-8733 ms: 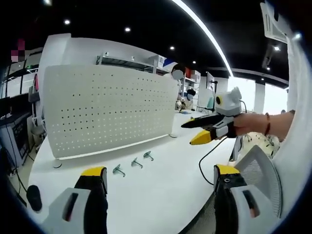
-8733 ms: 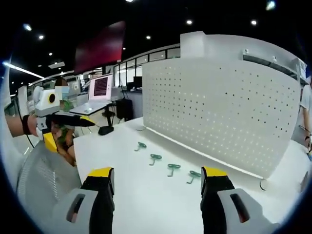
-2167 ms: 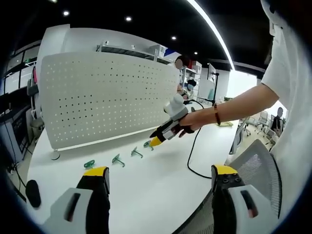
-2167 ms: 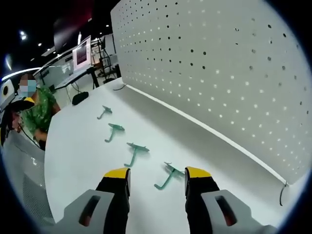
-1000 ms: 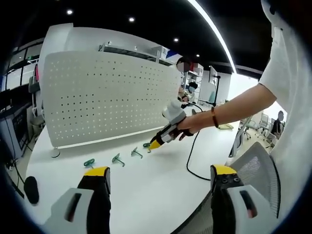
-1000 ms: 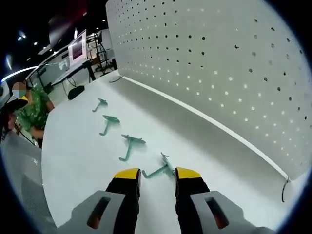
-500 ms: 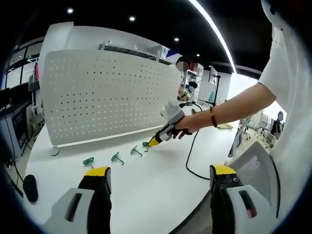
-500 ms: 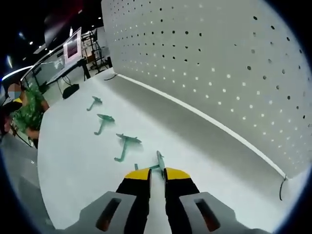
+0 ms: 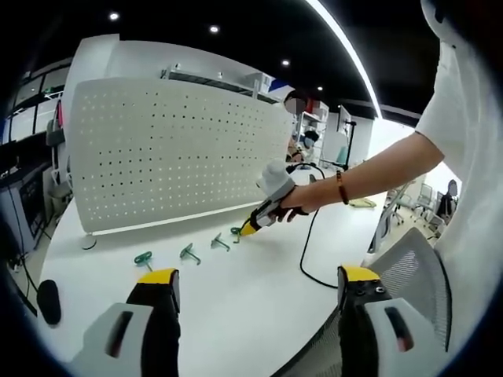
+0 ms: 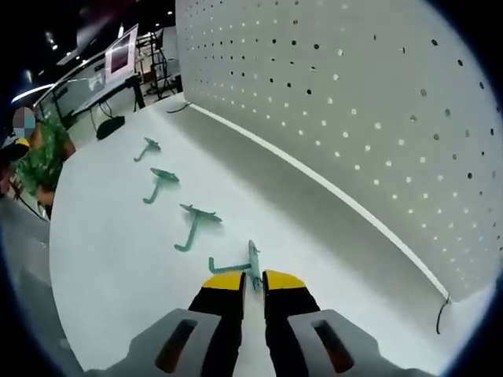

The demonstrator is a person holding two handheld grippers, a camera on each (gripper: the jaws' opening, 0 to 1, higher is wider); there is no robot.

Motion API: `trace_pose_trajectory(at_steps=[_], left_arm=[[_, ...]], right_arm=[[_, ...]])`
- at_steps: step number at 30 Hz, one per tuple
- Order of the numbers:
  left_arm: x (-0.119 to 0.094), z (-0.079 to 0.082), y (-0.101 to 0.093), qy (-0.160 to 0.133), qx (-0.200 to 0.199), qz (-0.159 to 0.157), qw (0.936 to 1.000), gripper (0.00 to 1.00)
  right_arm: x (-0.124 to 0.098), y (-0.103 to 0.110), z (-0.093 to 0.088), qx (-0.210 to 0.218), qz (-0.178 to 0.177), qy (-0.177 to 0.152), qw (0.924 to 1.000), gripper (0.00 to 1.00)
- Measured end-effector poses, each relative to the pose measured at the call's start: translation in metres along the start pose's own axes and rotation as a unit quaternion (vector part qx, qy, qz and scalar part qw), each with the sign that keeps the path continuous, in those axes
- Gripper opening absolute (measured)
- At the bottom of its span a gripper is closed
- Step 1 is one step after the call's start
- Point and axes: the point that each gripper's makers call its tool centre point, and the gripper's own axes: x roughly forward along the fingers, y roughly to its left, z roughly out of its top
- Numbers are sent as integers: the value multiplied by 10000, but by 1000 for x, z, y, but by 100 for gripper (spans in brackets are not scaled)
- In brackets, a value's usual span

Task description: Insert the hook assembly into the mounting plate slot until the hook locks in place.

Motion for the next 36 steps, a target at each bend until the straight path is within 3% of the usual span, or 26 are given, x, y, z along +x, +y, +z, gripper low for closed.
trace_pose_trajectory(at_steps=[2, 6, 24, 36], left_arm=[[0, 0, 0, 3, -5, 1, 10000, 84], [0, 1, 1, 2, 13, 12, 10000, 84], [-1, 0, 2, 10, 3, 43, 10000, 84], [1, 2, -2, -15, 52, -35, 10000, 83]], right_arm=[[2, 0, -8, -134, -5, 225, 9997, 7], [1, 0, -5, -76, -39, 84, 9999, 6], [2, 3, -4, -306, -14, 89, 9995, 2], [-13, 1, 12, -43, -139, -346, 9993, 1]])
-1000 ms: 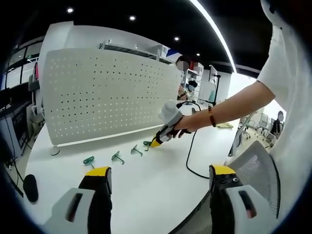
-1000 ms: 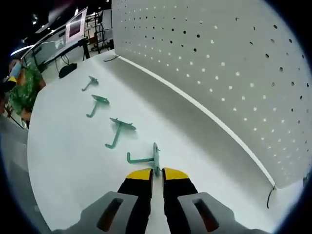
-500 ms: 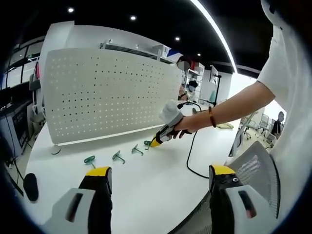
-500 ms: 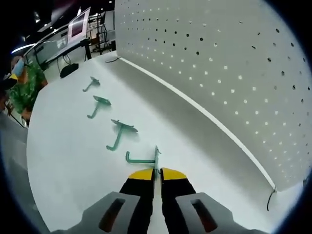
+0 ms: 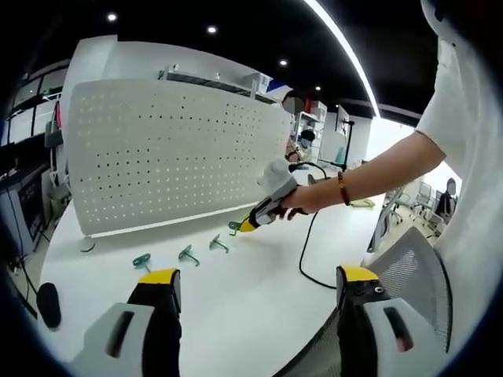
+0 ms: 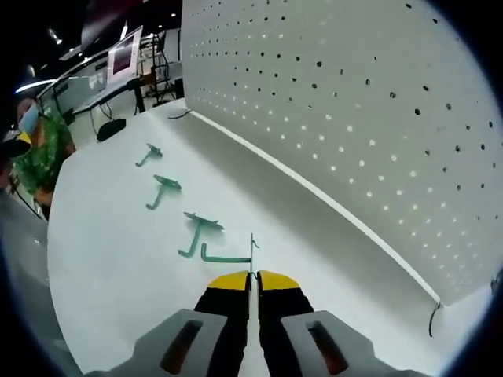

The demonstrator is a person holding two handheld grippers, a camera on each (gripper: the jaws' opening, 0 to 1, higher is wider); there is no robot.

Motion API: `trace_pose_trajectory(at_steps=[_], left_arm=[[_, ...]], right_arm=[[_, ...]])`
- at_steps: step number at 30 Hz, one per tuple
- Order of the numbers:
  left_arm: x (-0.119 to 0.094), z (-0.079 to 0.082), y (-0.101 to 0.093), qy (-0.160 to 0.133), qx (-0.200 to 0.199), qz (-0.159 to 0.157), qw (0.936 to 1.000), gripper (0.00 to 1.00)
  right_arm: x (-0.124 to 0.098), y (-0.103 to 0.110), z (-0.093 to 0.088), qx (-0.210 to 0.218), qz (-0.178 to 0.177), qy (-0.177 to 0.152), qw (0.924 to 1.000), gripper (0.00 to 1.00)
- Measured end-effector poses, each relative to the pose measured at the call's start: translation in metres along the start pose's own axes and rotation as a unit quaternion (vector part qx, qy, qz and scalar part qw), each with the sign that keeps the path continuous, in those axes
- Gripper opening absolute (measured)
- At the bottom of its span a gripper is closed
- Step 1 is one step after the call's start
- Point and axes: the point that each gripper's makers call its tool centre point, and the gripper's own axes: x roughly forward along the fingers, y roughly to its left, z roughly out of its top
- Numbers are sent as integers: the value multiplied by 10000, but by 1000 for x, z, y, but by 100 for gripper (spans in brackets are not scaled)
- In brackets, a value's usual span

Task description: Insert the hook assembly into the mounting plate slot until the hook locks in place.

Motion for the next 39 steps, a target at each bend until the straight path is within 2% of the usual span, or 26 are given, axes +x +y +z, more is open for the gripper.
trace_pose_trajectory(at_steps=[4, 8, 24, 39], left_arm=[[0, 3, 0, -50, -7, -5, 10000, 83], [0, 2, 1, -68, -22, -22, 10000, 83], [1, 5, -1, -181, -155, -36, 9997, 82], [4, 9, -7, -230, -161, -177, 9994, 81]], right_arm=[[-5, -4, 2, 90, -118, -77, 9999, 1], [-11, -7, 10, 440, -190, -268, 9985, 1], [-23, 4, 26, 306, -223, -546, 9978, 1], [-46, 10, 42, 443, -330, -942, 9940, 1]])
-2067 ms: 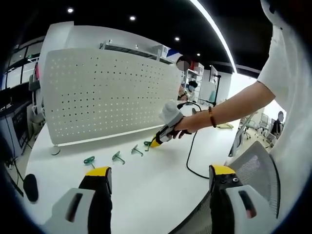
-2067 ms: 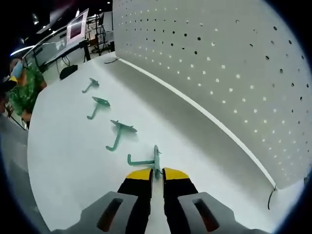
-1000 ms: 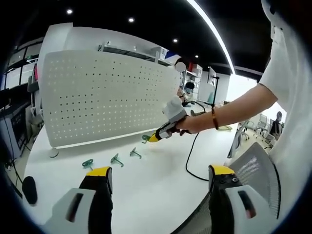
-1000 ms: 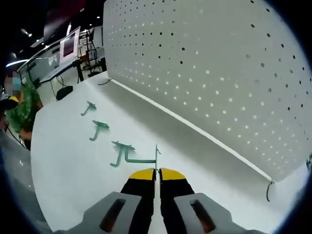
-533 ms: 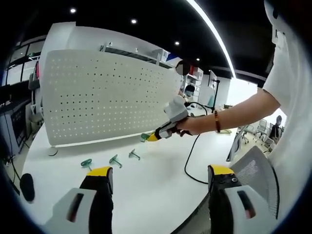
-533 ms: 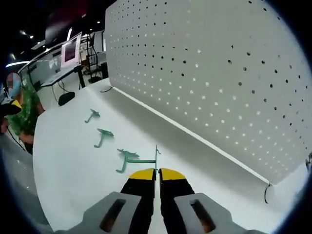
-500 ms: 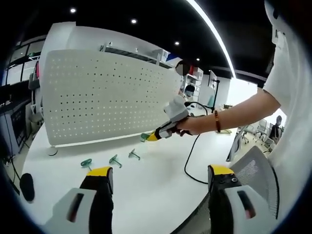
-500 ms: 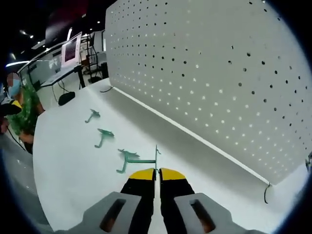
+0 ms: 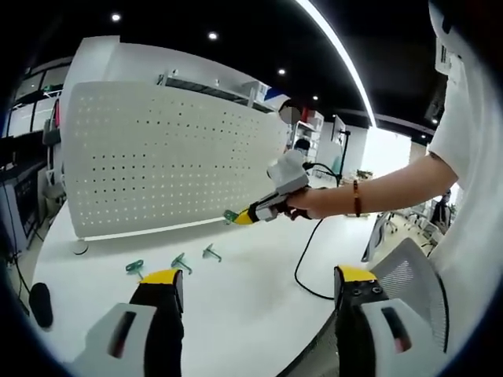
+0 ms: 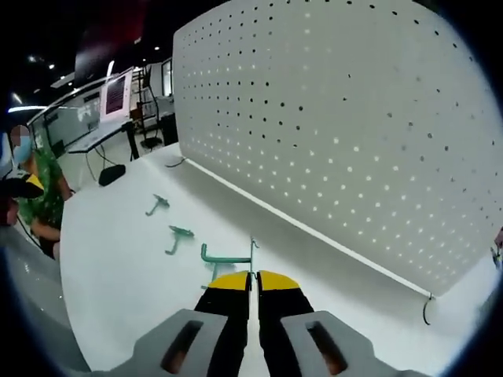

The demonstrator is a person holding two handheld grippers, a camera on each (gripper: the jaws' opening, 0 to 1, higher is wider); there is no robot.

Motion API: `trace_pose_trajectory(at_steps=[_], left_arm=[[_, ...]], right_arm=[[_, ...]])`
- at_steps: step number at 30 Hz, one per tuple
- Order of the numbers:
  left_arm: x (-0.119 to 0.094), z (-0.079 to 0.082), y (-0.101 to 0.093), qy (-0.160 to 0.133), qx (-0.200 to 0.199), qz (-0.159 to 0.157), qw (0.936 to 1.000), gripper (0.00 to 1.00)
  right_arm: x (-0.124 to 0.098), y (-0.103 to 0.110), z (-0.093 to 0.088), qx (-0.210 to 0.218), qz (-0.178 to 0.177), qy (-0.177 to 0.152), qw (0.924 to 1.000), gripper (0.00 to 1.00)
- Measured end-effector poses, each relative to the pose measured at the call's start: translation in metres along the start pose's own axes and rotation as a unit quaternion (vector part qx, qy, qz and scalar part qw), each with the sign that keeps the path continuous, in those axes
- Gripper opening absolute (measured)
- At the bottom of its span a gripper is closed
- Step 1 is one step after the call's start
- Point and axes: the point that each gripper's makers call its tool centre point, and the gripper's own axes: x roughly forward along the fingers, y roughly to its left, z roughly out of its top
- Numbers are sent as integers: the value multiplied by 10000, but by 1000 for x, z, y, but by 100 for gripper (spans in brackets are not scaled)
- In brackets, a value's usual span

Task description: Insert the hook assembly into the mounting plate slot until the hook locks in place.

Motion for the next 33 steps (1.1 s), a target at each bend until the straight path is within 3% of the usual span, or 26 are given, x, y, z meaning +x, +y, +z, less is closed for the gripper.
trace_pose_trajectory(at_steps=[9, 20, 33], left_arm=[[-1, 5, -1, -68, -1, -36, 10000, 81], [-8, 18, 12, -138, 112, 28, 9998, 80], [-10, 42, 14, -284, 308, -117, 9991, 80]], right_arm=[[-11, 5, 11, 38, -31, -200, 9998, 1], [-22, 9, 34, 2, -55, -541, 9985, 1], [-32, 16, 36, 78, -75, -699, 9975, 1]])
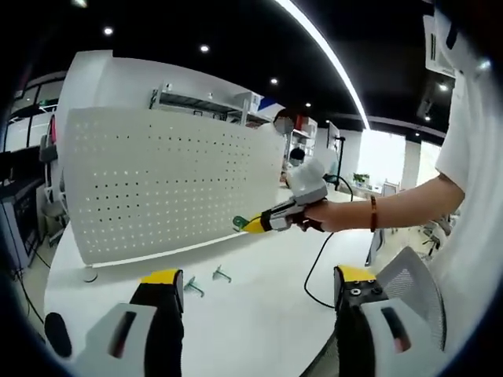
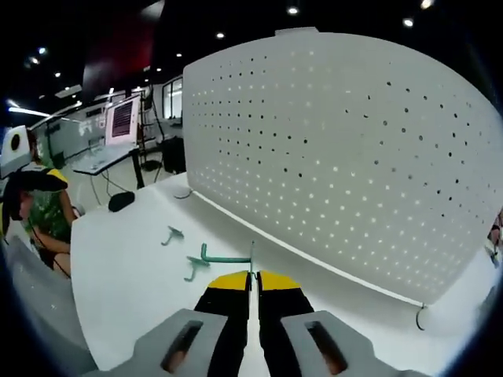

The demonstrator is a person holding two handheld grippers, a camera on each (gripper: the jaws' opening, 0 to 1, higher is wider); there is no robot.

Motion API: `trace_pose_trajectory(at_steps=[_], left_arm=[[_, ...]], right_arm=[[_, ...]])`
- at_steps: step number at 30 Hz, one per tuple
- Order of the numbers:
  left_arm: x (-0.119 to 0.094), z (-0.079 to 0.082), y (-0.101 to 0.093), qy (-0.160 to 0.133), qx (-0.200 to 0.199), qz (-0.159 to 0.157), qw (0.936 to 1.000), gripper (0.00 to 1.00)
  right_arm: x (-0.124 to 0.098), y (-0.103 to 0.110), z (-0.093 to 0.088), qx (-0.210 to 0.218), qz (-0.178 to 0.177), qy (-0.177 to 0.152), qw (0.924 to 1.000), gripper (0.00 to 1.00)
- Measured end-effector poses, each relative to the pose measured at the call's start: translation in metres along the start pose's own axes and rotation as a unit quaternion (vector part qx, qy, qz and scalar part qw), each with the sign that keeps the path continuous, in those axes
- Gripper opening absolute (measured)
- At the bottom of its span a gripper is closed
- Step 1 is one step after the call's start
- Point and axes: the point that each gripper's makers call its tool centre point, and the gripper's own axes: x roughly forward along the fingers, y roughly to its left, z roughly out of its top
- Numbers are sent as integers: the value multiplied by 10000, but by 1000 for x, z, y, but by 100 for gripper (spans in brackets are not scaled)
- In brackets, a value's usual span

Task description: Insert the hook assembly into the mounting plate slot until the hook locks in place.

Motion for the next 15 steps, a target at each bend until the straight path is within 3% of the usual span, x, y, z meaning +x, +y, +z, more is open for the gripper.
trace_pose_trajectory(at_steps=[15], left_arm=[[11, 15, -2, -136, 61, -131, 9998, 79]], right_arm=[[-11, 12, 20, -64, -38, -351, 9994, 1]])
